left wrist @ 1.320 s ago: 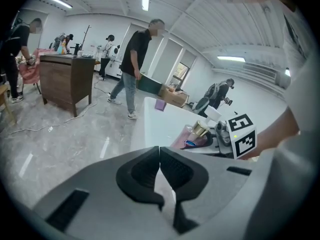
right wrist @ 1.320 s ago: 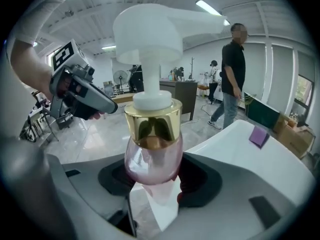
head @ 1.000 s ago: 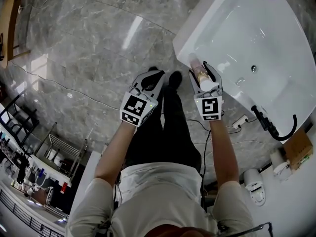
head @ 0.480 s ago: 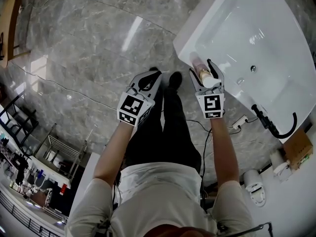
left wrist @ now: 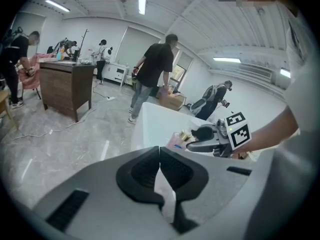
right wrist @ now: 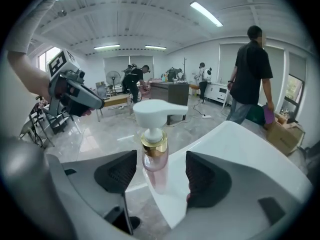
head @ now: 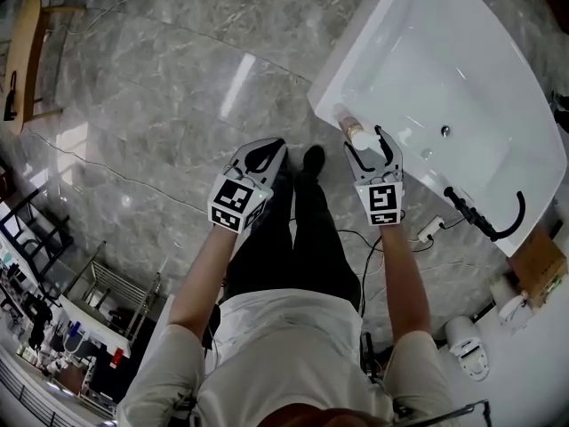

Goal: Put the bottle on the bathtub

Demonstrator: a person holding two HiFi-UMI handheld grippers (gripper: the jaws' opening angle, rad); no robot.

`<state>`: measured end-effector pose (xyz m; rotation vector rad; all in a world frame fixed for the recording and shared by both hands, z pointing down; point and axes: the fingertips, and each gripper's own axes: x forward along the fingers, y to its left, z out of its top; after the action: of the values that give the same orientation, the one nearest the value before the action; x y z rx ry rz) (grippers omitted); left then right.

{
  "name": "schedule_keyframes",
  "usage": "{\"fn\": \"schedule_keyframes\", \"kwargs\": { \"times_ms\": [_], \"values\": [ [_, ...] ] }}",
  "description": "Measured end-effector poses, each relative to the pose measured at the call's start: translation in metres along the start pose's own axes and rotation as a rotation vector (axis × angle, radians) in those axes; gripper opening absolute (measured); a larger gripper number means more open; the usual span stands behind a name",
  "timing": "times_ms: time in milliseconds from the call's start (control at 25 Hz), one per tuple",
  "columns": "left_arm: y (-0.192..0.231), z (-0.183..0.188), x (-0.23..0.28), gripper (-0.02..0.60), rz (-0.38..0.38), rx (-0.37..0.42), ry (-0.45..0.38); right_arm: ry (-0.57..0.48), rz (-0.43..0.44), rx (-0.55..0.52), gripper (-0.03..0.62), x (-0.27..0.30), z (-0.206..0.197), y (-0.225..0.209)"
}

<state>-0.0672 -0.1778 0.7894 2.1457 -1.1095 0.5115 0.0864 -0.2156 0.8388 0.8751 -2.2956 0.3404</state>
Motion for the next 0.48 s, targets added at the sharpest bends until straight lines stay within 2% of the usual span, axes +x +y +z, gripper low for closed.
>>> {"fn": "schedule_keyframes", "kwargs": {
  "times_ms": [240,480],
  "values": [
    [-0.030,0.041,-0.033,0.009,-0.014,0.048,-0.040,-0.014,-0.042,0.003,0.301,-0.054,0.026,-0.001],
    [-0.062,0.073,-0.069,0.009,-0.022,0.097,-0.064,-0.069,-0.086,0.054,0.301,-0.107,0.066,0.001]
  ]
}}
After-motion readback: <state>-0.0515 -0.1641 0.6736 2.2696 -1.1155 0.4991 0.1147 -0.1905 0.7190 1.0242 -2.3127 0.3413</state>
